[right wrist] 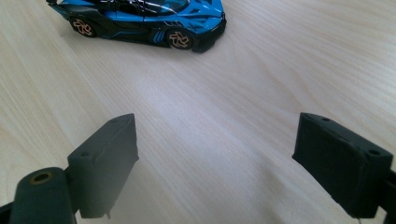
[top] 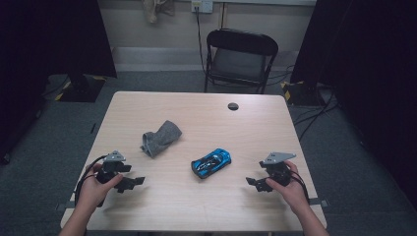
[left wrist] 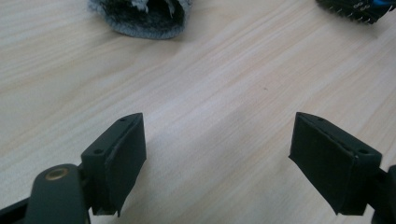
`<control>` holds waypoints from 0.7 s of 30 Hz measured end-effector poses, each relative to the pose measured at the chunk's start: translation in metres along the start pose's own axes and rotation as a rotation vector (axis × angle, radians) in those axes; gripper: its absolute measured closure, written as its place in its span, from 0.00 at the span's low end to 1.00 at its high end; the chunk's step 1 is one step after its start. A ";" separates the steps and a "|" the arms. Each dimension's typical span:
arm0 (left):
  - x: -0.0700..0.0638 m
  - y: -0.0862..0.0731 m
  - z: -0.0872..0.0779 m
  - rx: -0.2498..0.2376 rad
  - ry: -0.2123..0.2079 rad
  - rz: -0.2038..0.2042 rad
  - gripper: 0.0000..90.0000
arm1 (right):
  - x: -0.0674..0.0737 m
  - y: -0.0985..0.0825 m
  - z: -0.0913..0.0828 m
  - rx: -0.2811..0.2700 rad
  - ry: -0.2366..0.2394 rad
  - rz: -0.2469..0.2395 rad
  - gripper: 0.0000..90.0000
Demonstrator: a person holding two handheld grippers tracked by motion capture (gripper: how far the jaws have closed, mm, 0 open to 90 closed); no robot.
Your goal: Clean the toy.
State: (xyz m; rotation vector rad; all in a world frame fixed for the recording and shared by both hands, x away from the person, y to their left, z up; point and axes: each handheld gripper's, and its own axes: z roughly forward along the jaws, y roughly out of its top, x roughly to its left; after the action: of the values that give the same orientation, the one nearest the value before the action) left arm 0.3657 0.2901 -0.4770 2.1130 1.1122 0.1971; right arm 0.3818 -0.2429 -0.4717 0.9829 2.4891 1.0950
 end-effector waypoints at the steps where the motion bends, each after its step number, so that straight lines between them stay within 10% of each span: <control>1: 0.001 -0.001 -0.001 0.003 0.003 0.010 0.20 | 0.000 -0.001 -0.001 0.003 -0.001 0.001 0.14; 21: 0.001 -0.019 -0.014 0.010 -0.003 0.046 0.20 | -0.005 -0.019 -0.015 -0.001 -0.020 0.036 0.14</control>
State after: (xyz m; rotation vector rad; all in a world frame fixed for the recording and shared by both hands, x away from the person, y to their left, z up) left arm 0.3478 0.3050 -0.4800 2.1488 1.0653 0.2108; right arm 0.3695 -0.2638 -0.4750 1.0365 2.4646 1.0912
